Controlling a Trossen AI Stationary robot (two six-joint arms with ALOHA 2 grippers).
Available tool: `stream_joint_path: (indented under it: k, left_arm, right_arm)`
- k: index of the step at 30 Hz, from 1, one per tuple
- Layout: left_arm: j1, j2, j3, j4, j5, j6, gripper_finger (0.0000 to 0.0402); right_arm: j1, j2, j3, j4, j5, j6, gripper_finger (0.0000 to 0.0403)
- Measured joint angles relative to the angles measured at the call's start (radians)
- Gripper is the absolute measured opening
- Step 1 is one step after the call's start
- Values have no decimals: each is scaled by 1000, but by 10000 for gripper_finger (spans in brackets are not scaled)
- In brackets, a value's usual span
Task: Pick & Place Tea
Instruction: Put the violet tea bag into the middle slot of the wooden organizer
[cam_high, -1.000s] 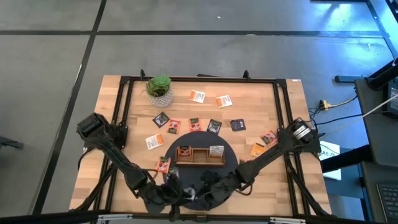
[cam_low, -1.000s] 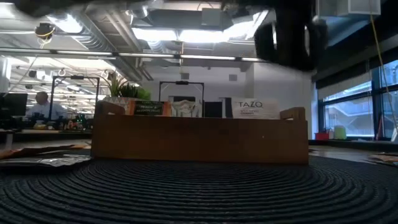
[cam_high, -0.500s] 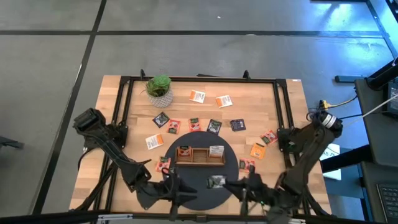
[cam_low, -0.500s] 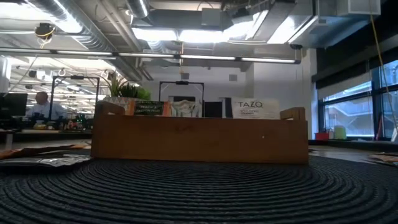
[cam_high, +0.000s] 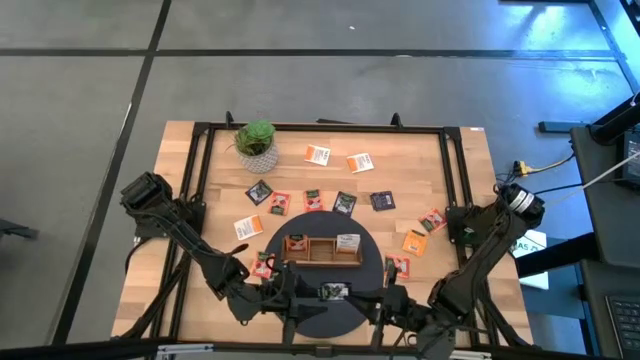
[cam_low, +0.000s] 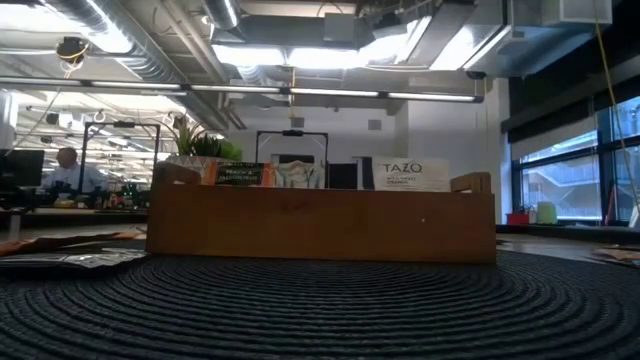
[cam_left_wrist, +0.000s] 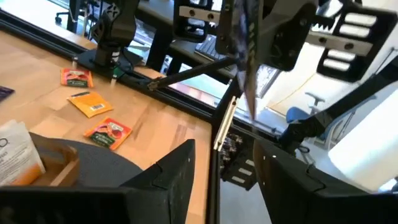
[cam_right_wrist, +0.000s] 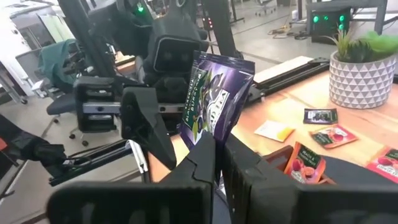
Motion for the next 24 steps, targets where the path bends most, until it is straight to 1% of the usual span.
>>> stream_joint_path:
  k: [10,15,20,24]
  left_arm:
    - [0,1,0,51,-36,-21,143]
    - [0,1,0,126,-40,1,131]
    - [0,1,0,222,-73,66,110]
    - [0,1,0,235,-92,92,87]
  right_arm:
    - [-6,0,0,-2,-42,-25,19]
    - [-6,0,0,-2,-42,-22,19]
    - [-5,0,0,-2,-43,-21,19]
    - [-5,0,0,-2,-42,-24,19]
